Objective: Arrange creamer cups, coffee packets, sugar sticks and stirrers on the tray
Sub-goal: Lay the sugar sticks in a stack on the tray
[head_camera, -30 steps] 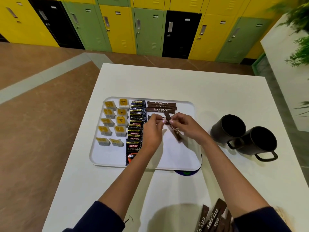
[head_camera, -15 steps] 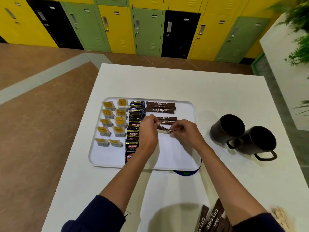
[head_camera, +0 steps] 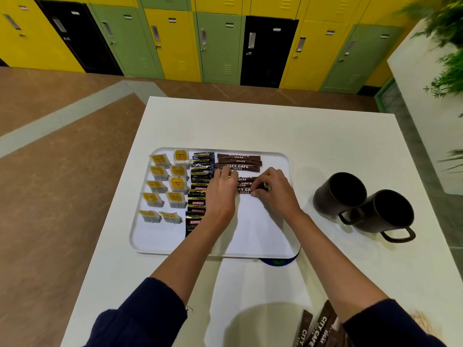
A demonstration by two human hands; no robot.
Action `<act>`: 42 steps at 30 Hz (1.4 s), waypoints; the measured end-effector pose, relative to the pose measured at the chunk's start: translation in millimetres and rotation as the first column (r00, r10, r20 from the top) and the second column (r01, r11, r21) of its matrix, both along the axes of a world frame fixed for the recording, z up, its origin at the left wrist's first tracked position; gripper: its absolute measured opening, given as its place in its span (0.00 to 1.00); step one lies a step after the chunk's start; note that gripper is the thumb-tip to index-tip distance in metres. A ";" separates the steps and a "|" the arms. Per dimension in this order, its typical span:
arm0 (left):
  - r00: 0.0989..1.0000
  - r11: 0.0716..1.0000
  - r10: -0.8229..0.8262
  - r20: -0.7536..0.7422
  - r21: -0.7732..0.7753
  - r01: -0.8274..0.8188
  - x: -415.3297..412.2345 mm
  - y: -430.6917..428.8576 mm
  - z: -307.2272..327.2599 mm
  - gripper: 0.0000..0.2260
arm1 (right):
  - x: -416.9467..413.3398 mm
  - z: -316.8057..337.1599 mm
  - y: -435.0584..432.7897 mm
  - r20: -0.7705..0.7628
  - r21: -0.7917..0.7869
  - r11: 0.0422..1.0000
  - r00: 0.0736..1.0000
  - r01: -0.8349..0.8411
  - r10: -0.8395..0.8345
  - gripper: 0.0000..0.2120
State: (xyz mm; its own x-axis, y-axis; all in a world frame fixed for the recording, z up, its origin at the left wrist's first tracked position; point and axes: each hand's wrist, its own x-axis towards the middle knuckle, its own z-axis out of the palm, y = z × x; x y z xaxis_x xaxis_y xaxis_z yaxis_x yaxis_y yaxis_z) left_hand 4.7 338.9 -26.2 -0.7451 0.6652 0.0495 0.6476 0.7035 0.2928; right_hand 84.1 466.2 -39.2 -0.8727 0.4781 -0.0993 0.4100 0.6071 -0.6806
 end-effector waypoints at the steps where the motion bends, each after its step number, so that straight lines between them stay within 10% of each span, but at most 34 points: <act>1: 1.000 1.000 -0.005 0.007 -0.002 0.005 -1.3 0.4 0.0 0.13 | -0.1 0.0 -0.3 -0.028 -0.011 1.000 0.999 0.023 -0.024 0.08; 21: 0.993 0.998 -0.030 0.118 -0.060 0.037 -8.5 6.5 2.2 0.11 | -10.9 -12.4 3.4 -0.158 -0.427 0.878 0.938 0.217 -0.309 0.16; 42: 0.982 0.995 -0.049 0.182 -0.080 0.065 -9.2 15.5 -19.7 0.25 | -17.3 -13.3 5.1 -0.170 -0.264 0.885 0.884 0.384 -0.435 0.11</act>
State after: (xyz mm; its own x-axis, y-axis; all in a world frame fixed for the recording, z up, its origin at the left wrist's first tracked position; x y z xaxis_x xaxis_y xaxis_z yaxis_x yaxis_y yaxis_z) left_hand -4.5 354.4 -45.9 -0.6973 0.7029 -0.1404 0.6296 0.6943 0.3487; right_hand 66.8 471.3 -52.5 -0.6146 0.7856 -0.0718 0.4149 0.2444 -0.8764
